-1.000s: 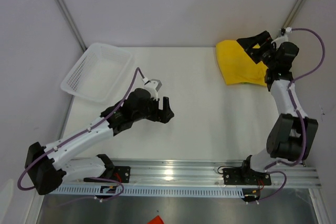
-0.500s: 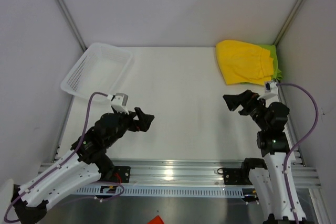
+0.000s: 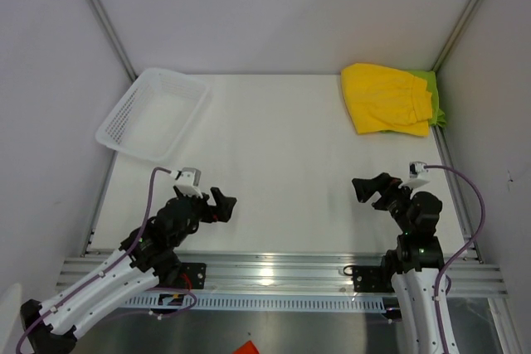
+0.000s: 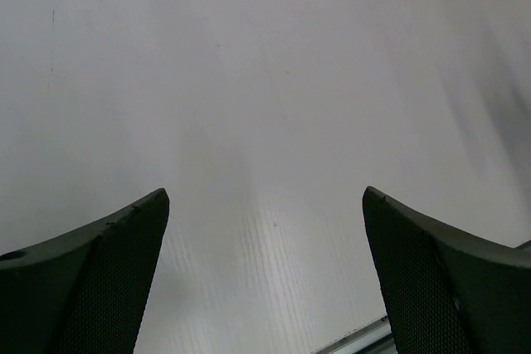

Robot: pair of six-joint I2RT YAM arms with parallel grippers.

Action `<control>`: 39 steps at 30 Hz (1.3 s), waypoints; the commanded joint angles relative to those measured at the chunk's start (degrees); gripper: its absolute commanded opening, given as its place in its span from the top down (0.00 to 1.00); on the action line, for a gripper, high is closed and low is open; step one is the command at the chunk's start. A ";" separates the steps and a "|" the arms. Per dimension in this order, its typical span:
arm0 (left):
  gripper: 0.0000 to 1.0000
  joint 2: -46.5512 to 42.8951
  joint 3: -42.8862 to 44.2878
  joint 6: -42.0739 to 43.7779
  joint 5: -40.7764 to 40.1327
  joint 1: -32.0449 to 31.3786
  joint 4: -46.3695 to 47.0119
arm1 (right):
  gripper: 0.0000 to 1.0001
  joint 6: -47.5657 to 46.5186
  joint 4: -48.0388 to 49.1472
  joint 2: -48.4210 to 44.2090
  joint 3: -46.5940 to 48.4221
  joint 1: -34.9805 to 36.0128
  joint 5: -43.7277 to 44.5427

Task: Fold and stack the shorts
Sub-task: Neatly place the folded shorts to the corner

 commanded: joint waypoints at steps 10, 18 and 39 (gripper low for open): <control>0.01 -1.71 -0.78 -0.09 -1.14 0.19 2.86 | 0.00 0.63 2.10 0.77 -1.34 0.33 3.53; 0.01 -2.06 -0.87 -0.09 -1.23 0.19 2.95 | 0.00 0.72 2.72 1.47 -1.52 0.33 3.00; 0.01 -2.85 -1.05 -0.27 -1.32 0.19 2.60 | 0.00 0.72 3.15 2.26 -1.60 0.33 2.03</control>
